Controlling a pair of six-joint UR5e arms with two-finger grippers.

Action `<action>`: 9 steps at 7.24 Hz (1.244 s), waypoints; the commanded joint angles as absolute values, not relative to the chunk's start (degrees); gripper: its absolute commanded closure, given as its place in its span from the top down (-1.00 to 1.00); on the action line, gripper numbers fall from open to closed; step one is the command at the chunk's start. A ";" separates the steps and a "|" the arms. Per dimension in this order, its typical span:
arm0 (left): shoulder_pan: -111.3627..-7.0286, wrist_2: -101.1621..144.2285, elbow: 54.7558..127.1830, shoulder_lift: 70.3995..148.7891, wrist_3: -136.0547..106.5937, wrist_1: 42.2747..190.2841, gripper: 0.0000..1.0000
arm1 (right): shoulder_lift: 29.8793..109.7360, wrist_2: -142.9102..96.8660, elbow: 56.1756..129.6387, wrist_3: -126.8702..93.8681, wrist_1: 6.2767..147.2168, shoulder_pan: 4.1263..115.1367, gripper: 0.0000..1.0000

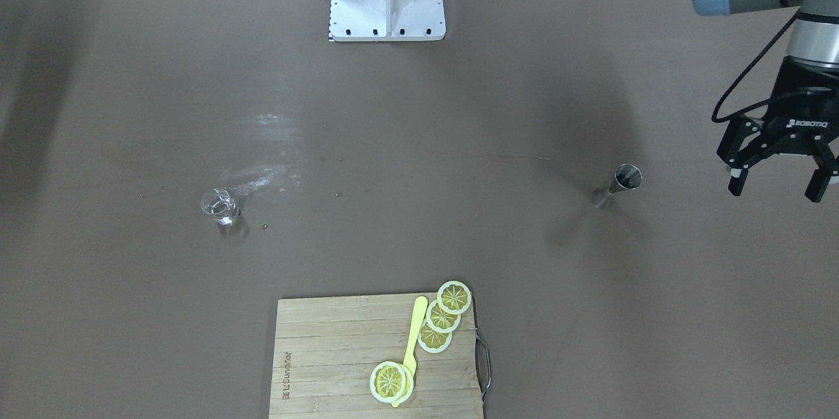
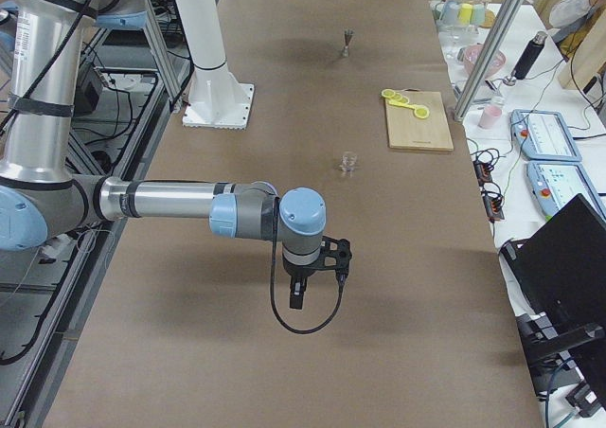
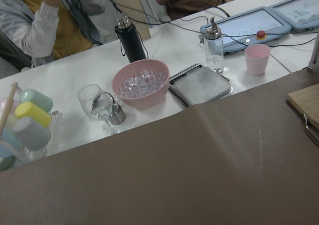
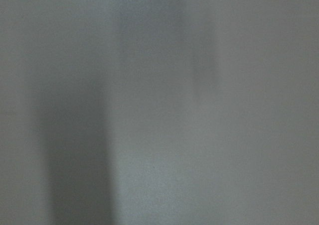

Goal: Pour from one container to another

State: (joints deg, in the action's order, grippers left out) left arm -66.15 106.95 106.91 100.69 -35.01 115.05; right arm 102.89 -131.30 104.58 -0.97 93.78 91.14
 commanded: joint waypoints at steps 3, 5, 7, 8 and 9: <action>-77.67 129.26 95.83 100.81 -34.89 98.57 0.98 | 102.92 -131.31 104.68 -0.97 93.78 91.14 0.99; -79.28 129.64 93.87 98.02 -34.54 94.13 0.98 | 102.92 -131.31 104.68 -0.97 93.78 91.23 0.99; -80.50 129.90 89.15 93.62 -24.43 100.24 0.98 | 102.92 -131.40 104.68 -0.97 93.78 91.23 0.99; -81.99 129.90 87.73 93.26 -20.34 100.20 0.98 | 102.92 -131.40 104.68 -0.97 93.78 91.23 0.99; -82.18 129.99 87.54 93.34 -19.87 100.37 0.98 | 102.92 -131.40 104.68 -0.97 93.78 91.23 0.99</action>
